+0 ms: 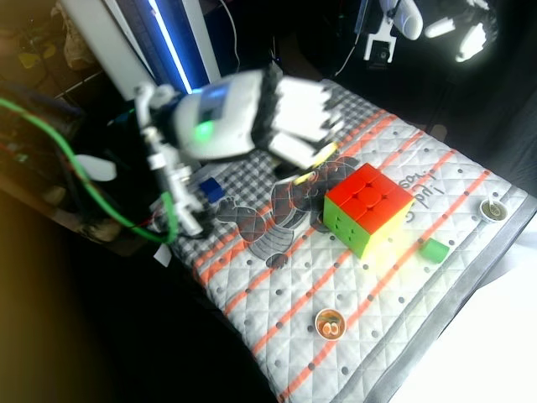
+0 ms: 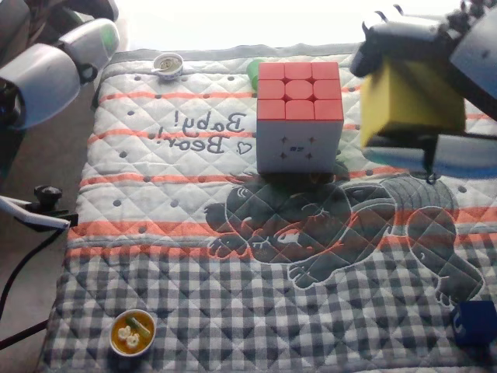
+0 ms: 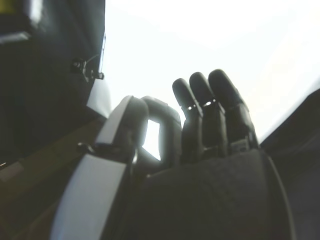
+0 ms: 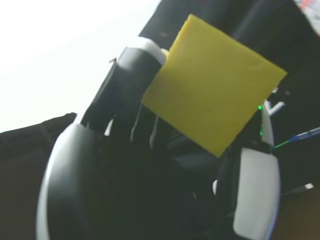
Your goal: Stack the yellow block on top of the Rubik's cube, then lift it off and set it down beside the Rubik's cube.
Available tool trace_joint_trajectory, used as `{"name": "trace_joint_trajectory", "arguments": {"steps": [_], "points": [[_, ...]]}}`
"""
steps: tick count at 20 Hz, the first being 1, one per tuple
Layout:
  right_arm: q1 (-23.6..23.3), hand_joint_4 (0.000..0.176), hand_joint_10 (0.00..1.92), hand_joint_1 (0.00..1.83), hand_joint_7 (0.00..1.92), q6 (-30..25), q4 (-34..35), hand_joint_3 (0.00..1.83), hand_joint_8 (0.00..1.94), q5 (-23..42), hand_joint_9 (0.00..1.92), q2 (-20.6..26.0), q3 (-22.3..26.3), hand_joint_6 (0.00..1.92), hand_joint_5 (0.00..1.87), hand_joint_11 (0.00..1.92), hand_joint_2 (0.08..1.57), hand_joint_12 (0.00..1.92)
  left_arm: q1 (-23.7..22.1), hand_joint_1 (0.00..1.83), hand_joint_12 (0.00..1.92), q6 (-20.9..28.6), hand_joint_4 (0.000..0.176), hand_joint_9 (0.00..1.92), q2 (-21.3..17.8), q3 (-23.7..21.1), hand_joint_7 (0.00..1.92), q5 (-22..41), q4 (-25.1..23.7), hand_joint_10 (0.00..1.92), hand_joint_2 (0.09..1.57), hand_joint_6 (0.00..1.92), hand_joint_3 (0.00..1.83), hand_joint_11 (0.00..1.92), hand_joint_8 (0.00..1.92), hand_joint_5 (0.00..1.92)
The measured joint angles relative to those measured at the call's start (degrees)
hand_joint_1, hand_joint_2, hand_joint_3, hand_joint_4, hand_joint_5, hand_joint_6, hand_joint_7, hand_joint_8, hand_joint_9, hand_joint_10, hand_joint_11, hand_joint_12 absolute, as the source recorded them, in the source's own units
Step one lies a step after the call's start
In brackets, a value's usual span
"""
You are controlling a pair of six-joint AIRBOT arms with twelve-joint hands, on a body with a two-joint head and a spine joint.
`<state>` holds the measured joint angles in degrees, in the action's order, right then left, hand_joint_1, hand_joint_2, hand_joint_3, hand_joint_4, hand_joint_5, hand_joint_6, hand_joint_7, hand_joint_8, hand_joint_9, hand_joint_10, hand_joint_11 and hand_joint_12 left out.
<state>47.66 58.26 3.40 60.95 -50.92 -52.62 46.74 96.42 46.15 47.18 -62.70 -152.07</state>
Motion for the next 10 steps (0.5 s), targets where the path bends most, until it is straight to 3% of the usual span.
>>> {"name": "trace_joint_trajectory", "arguments": {"steps": [1, 2, 3, 4, 6, 8, 9, 10], "points": [[0.7, 0.0, 1.82, 1.22, 0.8, 0.0, 0.02, 0.0, 1.6, 0.52, 0.92, 0.13, 0.26, 1.17, 0.71, 0.94, 1.25, 1.92, 0.13, 0.73, 1.85, 0.02, 0.038, 0.03, 0.0, -0.07, 0.15, -0.07, -0.13, 1.29, 1.45, 1.8, 0.0, 0.0, 1.13, 0.43], [1.92, 0.0, 1.71, 1.31, 0.73, 0.0, 0.0, 0.0, 1.58, 1.25, 0.71, 0.11, 0.79, 1.25, 0.66, 0.81, 1.26, 1.92, 0.35, 0.71, 1.84, 0.02, 0.053, 0.03, 0.0, -0.09, 0.14, -0.17, -0.57, 1.31, 1.45, 1.81, 0.0, 0.0, 1.16, 0.42], [2.89, 0.0, 1.66, 1.33, 0.73, 0.0, -0.31, 0.0, 1.54, 1.6, 0.69, 0.07, 1.25, 1.26, 0.67, 0.76, 1.25, 1.9, 0.39, 0.71, 1.84, -0.02, 0.061, 0.05, 0.0, -0.11, 0.16, -0.28, -0.42, 1.34, 1.45, 1.8, 0.0, 0.0, 1.17, 0.42], [3.65, 0.0, 1.69, 1.24, 0.82, -0.02, -0.83, 0.0, 1.5, 1.77, 0.8, -0.02, 1.4, 1.22, 0.74, 0.79, 1.23, 1.88, 0.46, 0.72, 1.83, 0.0, 0.061, 0.06, 0.0, -0.11, 0.18, -0.57, -0.33, 1.34, 1.44, 1.79, 0.0, 0.0, 1.16, 0.43], [6.54, 0.0, 1.54, 1.35, 0.8, -0.02, 0.31, 0.0, 1.41, 2.49, 0.75, -0.57, 1.57, 1.28, 0.68, 0.8, 1.23, 1.8, 0.68, 0.75, 1.83, -0.02, 0.023, 0.04, 0.0, -0.13, 0.17, -0.94, -0.26, 1.34, 1.44, 1.78, 0.0, 0.0, 1.17, 0.43], [9.92, 0.0, 1.48, 1.36, 0.84, 0.02, 3.54, 0.0, 1.3, 2.25, 0.8, -1.7, 1.53, 1.32, 0.68, 0.85, 1.21, 1.81, 0.7, 0.76, 1.83, 0.0, 0.027, 0.03, 0.0, -0.22, 0.17, -0.96, -0.09, 1.35, 1.44, 1.78, 0.0, 0.0, 1.18, 0.44], [11.15, 0.0, 1.49, 1.36, 0.84, 0.0, 4.31, 0.0, 1.3, 1.42, 0.8, -1.99, 1.51, 1.31, 0.68, 0.86, 1.21, 1.81, 0.68, 0.77, 1.86, 0.0, 0.011, 0.02, 0.02, -0.22, 0.16, -0.98, -0.39, 1.38, 1.44, 1.77, 0.0, 0.0, 1.2, 0.44], [11.52, 0.0, 1.49, 1.36, 0.84, 0.0, 4.9, 0.0, 1.3, -0.37, 0.8, -2.54, 1.49, 1.3, 0.68, 0.84, 1.21, 1.79, 0.68, 0.78, 1.87, 0.0, 0.008, 0.02, 0.07, -0.22, 0.16, -0.96, -0.22, 1.39, 1.44, 1.77, 0.0, 0.0, 1.21, 0.45]]}}
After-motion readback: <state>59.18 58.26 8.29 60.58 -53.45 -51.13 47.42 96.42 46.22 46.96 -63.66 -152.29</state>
